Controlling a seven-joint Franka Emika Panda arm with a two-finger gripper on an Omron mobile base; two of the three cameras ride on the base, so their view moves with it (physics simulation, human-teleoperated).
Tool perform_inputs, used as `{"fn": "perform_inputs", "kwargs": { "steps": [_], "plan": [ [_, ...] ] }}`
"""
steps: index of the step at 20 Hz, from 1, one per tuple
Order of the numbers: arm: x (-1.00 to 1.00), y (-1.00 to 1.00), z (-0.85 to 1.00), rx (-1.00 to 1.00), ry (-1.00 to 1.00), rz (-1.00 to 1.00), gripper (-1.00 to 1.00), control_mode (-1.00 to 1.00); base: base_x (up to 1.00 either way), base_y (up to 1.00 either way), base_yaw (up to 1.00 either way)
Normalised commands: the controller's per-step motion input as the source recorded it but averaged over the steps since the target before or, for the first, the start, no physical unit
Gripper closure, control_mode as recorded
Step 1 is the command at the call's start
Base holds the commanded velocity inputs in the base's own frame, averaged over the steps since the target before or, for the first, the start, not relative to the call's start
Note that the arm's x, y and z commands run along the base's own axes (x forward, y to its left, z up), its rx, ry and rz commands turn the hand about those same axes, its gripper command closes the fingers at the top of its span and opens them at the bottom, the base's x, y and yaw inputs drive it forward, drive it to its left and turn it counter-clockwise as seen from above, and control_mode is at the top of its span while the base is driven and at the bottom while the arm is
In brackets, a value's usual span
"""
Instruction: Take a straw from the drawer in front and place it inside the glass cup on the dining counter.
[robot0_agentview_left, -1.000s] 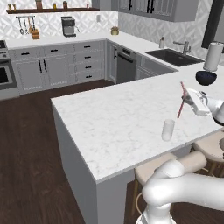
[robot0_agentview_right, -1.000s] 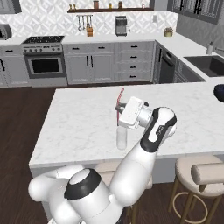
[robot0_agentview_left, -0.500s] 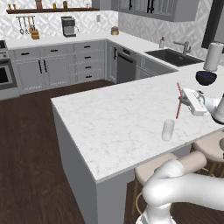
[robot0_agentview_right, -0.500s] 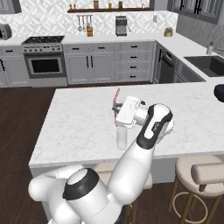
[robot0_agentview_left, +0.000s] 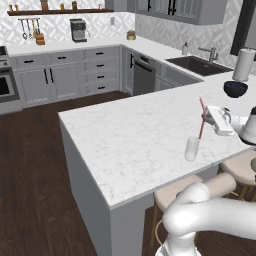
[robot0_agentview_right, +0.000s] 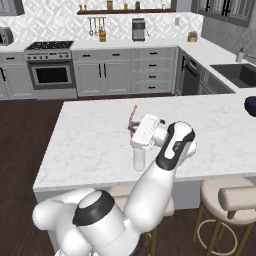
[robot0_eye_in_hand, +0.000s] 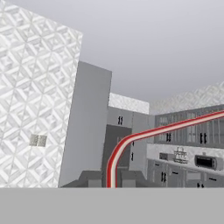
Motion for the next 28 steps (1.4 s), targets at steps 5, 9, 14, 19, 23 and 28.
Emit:
{"fn": "perform_inputs", "kwargs": {
  "steps": [5,9,14,19,23,28],
  "plan": [
    [0.36,0.00,-0.05,0.00,0.00,0.00,1.00,-1.00,0.00,0.00,0.00],
    [0.11,-0.12,-0.12,0.00,0.01,0.00,1.00,-1.00,0.00,0.00,0.00],
    [0.02,-0.15,-0.25,0.00,0.00,0.00,1.00,-1.00,0.00,0.00,0.00],
    [0.15,-0.02,-0.09,0.00,0.00,0.00,1.00,-1.00,0.00,0.00,0.00],
    [0.21,0.00,0.00,0.00,0.00,0.00,1.00,-1.00,0.00,0.00,0.00],
    [0.07,0.00,-0.13,0.00,0.00,0.00,1.00,-1.00,0.00,0.00,0.00]
  ]
}}
